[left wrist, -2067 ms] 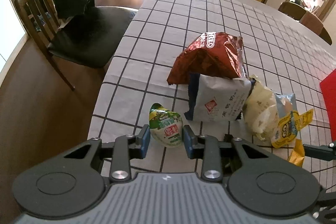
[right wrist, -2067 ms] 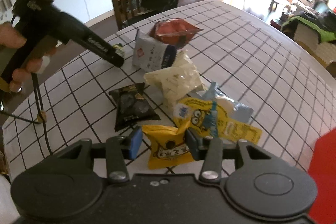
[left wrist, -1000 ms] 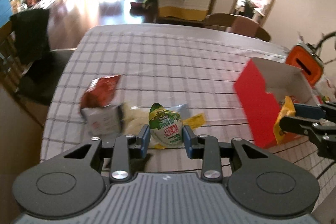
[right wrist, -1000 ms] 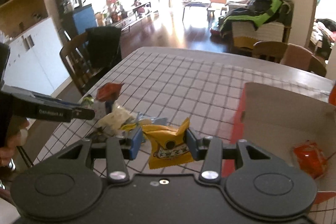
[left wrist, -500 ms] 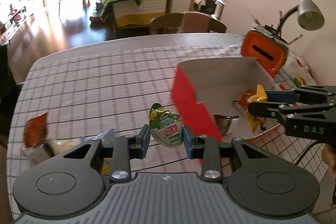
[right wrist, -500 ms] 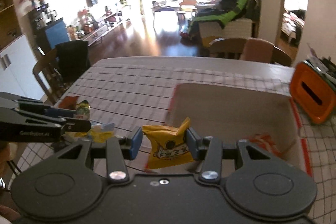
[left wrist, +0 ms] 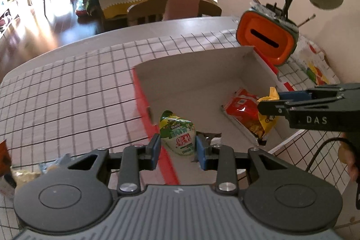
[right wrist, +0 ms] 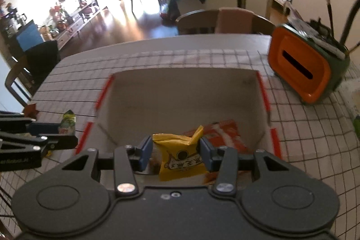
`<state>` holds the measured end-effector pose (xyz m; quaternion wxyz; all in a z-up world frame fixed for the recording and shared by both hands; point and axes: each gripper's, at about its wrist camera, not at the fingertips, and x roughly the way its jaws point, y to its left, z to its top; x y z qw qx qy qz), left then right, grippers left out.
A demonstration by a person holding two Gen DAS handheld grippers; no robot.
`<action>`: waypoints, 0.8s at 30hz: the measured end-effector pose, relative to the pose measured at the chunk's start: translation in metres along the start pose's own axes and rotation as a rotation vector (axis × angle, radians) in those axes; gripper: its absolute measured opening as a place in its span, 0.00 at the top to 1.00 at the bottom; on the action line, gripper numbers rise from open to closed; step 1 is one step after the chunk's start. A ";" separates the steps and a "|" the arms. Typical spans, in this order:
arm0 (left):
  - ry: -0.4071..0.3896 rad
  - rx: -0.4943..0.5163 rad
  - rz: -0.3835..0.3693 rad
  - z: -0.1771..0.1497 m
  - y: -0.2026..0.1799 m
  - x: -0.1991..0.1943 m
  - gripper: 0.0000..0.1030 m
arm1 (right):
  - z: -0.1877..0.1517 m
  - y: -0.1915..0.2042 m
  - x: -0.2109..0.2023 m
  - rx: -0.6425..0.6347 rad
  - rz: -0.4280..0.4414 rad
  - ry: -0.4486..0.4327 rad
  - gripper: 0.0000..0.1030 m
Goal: Organize snacks
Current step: 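Carry the yellow packet with the right gripper while the left carries the green pouch into the box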
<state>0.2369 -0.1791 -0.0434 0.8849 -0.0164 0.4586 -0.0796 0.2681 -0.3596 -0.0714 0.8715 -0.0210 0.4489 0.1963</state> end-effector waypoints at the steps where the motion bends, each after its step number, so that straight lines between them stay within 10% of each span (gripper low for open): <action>1: 0.011 0.007 0.001 0.002 -0.005 0.006 0.68 | 0.001 -0.006 0.004 0.008 -0.004 0.011 0.56; 24: 0.267 -0.007 0.053 0.039 -0.028 0.107 0.67 | 0.026 -0.040 0.067 -0.055 -0.007 0.154 0.58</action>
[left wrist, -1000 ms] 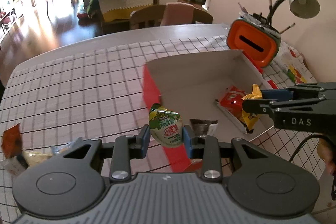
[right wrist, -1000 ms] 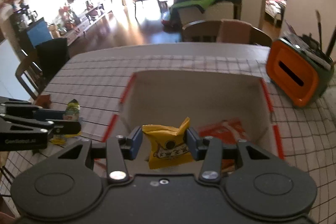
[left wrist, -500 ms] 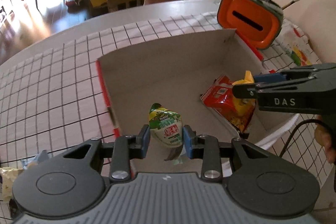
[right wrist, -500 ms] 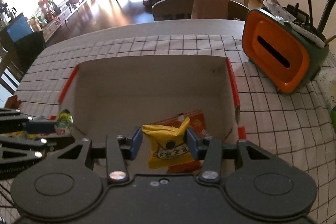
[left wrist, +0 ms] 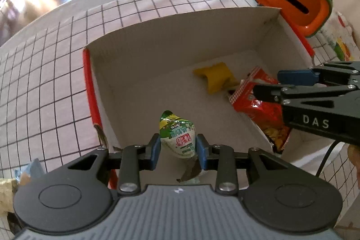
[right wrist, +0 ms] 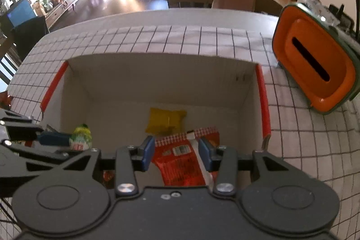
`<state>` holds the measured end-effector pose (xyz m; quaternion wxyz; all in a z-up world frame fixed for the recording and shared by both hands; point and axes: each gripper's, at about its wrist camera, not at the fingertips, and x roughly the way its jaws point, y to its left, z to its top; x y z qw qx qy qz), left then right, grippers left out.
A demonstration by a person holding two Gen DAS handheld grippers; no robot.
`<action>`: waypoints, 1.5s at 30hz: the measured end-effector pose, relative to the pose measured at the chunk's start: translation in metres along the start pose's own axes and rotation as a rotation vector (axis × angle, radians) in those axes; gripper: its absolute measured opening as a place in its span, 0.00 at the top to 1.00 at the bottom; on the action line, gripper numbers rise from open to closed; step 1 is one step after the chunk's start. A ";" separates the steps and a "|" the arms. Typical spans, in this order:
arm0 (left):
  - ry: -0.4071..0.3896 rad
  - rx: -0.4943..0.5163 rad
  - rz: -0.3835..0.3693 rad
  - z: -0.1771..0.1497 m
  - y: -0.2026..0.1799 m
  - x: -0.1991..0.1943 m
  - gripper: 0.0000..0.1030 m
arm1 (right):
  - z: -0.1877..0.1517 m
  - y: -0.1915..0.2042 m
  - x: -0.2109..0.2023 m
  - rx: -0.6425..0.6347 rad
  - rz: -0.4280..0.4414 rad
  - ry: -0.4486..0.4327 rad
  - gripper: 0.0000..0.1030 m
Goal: Organize snacks
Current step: 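Carry the yellow packet with the right gripper while the left carries the green pouch into the box, then open the right gripper to drop the yellow packet while the left drops the green pouch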
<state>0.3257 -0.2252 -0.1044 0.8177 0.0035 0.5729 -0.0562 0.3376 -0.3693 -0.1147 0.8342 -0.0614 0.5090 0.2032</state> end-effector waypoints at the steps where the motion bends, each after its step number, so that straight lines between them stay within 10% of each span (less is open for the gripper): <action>1: 0.001 0.002 0.000 0.000 -0.001 0.001 0.66 | -0.001 -0.001 0.001 0.002 0.001 0.005 0.58; 45: -0.342 -0.075 0.025 -0.068 0.057 -0.118 0.31 | -0.021 0.079 -0.090 -0.080 0.102 -0.153 0.51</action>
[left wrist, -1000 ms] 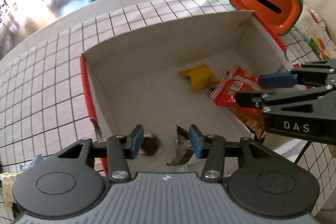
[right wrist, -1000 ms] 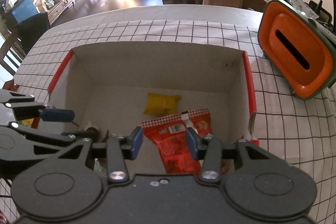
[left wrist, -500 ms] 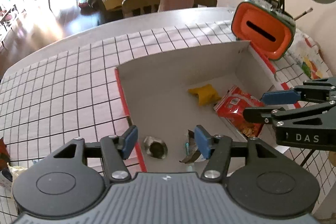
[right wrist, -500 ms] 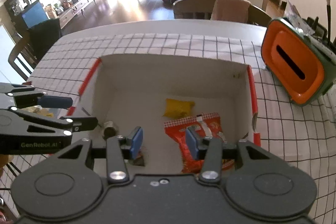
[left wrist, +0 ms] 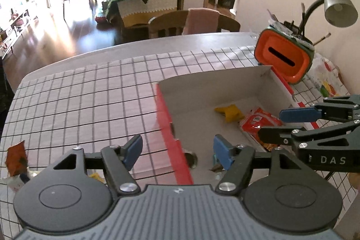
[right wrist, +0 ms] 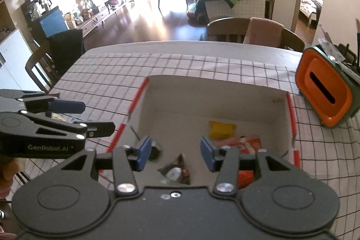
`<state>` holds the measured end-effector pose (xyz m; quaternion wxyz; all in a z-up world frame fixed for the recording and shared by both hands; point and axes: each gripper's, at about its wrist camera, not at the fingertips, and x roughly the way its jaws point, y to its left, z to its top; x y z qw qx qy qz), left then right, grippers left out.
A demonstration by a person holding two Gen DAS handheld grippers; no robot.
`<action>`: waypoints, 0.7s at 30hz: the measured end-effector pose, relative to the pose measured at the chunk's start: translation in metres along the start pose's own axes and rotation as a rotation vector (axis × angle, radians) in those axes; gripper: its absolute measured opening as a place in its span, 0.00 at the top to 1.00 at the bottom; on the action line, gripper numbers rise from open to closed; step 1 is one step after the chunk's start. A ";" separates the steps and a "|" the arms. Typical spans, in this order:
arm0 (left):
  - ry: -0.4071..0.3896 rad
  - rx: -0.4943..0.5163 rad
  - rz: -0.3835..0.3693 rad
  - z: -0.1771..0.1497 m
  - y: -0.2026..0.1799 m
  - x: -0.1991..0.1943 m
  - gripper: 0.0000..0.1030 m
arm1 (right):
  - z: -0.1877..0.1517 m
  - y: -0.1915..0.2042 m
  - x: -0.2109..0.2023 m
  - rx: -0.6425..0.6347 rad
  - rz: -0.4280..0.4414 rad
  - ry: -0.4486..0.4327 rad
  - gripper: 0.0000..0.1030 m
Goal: Organize snacks
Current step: 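Open the right gripper to drop the yellow packet while the left drops the green pouch, then move both grippers back over the snack pile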
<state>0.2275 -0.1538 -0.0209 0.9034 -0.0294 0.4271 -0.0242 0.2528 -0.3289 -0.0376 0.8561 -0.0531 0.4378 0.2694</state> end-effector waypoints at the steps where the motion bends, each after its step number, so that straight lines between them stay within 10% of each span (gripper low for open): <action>1: -0.010 -0.008 0.003 -0.003 0.006 -0.004 0.29 | 0.000 0.004 0.000 -0.001 0.000 -0.006 0.50; 21: -0.123 -0.087 0.091 -0.063 0.119 -0.064 0.17 | -0.004 0.090 0.023 -0.036 0.083 -0.058 0.00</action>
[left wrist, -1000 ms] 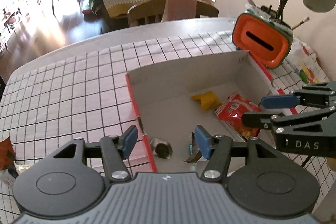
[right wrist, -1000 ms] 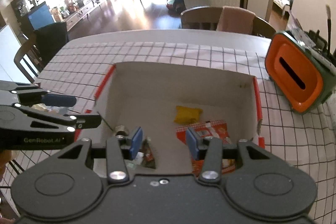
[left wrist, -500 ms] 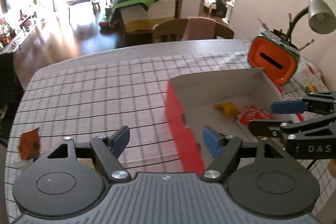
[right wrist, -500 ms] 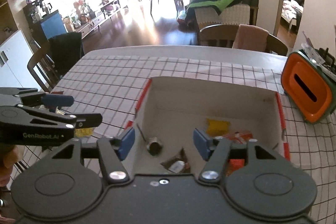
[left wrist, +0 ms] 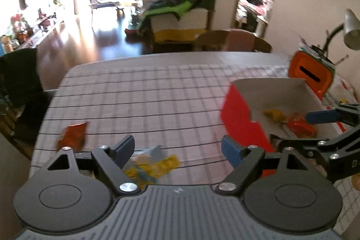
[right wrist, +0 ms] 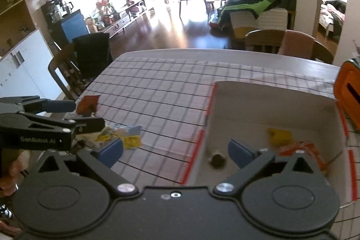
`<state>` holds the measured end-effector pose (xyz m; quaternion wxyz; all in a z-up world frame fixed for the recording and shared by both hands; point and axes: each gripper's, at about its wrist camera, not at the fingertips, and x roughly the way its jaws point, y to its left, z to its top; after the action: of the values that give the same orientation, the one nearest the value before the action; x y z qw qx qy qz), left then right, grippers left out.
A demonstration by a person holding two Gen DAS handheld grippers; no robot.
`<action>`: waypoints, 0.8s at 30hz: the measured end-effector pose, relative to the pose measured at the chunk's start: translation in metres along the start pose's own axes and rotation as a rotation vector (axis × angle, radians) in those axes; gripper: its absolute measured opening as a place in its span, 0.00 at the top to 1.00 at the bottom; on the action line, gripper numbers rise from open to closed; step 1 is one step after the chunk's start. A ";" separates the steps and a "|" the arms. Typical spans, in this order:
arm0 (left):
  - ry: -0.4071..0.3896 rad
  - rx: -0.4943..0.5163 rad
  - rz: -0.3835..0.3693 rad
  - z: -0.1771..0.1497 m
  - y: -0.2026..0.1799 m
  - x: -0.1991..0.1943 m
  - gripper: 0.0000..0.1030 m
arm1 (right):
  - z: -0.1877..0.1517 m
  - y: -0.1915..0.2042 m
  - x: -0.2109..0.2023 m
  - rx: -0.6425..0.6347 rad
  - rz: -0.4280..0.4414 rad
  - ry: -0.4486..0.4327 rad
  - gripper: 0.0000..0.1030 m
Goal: Organize snacks
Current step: 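Move both grippers back over the snack pile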
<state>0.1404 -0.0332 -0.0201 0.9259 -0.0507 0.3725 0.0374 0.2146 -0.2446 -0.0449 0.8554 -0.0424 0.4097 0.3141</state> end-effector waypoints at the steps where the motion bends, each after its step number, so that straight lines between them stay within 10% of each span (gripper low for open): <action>1: -0.007 -0.006 0.008 -0.002 0.007 -0.002 0.16 | 0.000 0.004 0.002 -0.002 0.004 -0.002 0.00; 24: 0.265 -0.362 0.127 -0.067 0.149 0.039 0.14 | -0.011 0.097 0.086 -0.204 0.031 0.124 0.00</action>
<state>0.1067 0.1073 -0.1047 0.8405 -0.1970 0.4804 0.1548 0.1915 -0.1273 -0.0967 0.8147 -0.1423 0.4285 0.3639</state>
